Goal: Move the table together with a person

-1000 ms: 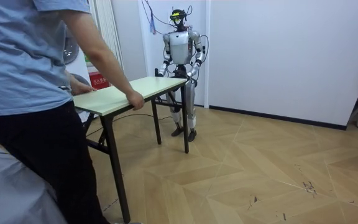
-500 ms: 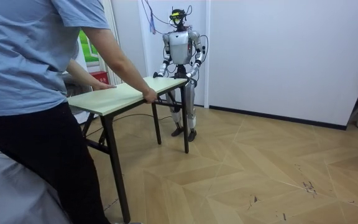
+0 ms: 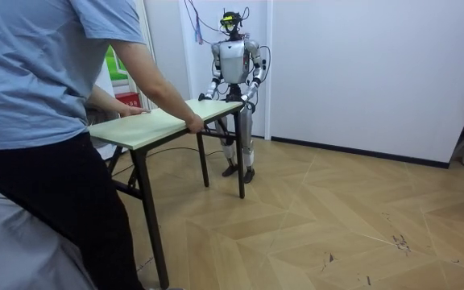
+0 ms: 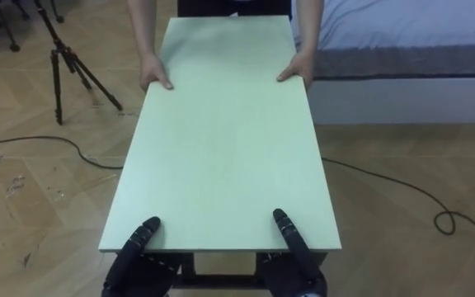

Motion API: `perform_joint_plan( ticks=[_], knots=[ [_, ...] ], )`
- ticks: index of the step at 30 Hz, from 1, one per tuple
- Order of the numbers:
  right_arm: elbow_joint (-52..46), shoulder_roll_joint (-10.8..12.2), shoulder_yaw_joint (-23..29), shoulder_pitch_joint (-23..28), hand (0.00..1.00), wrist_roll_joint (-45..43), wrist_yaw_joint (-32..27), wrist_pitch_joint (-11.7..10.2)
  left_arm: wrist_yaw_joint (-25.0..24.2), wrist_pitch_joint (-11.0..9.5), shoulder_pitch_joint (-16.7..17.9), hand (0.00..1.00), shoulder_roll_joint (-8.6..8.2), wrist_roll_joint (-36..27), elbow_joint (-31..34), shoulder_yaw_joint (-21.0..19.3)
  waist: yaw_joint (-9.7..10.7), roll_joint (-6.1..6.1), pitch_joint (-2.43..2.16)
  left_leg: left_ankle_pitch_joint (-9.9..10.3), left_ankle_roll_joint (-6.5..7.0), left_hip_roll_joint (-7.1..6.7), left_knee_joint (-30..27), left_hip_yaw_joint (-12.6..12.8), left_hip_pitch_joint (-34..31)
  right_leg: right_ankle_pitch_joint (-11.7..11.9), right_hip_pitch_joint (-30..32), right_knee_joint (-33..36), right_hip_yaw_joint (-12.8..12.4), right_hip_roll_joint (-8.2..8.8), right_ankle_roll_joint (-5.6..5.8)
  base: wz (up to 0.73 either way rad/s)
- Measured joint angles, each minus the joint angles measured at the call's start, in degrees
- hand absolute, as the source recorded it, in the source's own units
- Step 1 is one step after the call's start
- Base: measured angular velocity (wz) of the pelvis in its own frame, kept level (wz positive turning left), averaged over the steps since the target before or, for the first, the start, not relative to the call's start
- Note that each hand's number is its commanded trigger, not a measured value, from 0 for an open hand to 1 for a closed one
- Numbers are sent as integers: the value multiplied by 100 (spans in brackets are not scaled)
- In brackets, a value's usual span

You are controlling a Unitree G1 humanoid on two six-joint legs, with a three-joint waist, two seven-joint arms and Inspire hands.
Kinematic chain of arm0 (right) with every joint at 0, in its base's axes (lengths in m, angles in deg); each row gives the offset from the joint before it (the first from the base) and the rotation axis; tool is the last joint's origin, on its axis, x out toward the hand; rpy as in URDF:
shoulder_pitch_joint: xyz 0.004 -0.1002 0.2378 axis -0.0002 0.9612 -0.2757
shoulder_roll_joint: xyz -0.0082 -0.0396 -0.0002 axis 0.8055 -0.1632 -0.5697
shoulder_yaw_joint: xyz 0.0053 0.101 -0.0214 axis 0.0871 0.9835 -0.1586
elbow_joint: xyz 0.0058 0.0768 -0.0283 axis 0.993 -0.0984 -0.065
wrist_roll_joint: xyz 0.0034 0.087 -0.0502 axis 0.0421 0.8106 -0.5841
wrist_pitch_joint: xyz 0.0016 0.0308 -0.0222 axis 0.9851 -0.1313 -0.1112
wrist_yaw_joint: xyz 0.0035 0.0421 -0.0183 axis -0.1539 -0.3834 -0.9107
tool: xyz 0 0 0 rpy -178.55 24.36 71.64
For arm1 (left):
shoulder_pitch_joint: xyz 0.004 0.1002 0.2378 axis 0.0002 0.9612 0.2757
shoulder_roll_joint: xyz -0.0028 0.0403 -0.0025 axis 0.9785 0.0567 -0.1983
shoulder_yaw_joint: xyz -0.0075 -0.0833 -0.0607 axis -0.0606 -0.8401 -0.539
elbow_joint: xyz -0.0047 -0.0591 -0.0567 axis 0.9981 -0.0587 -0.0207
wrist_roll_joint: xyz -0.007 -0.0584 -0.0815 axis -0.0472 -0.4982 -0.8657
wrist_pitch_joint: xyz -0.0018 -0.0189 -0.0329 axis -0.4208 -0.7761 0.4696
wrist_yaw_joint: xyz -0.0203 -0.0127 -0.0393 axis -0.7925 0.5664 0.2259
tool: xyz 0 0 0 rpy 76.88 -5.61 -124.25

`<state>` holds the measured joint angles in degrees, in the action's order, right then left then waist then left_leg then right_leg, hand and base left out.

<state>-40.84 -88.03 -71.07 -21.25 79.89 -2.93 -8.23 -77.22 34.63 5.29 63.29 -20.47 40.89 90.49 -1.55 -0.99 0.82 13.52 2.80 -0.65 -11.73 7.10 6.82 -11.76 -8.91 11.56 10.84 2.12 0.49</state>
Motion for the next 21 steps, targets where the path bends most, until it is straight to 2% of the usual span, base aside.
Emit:
perform_joint_plan(
  ticks=[10,13,17,21],
  knots=[
    [1,30,-16,21,100,-74,100,-174,-2,-27,4,100,-23,217,41,1,-43,-31,-1,-2,0,-4,-8,1,-33,1,42,4,31,1,0,-1],
    [1,-31,-70,20,100,-59,254,-241,-23,-58,67,100,-32,305,156,2,-54,-56,-18,-4,1,-3,-11,12,-75,1,88,7,37,2,0,-2],
    [-11,-40,-156,11,100,-29,340,-345,-136,-178,109,100,-43,487,227,-6,-72,-43,-71,-6,-2,1,-14,31,-116,1,128,8,64,2,0,0],
    [-34,-43,-184,99,100,-25,430,-461,-213,-246,141,100,-118,725,259,-13,-188,-27,-76,-6,-1,0,-10,61,-121,1,161,7,48,5,0,-2]
  ],
)
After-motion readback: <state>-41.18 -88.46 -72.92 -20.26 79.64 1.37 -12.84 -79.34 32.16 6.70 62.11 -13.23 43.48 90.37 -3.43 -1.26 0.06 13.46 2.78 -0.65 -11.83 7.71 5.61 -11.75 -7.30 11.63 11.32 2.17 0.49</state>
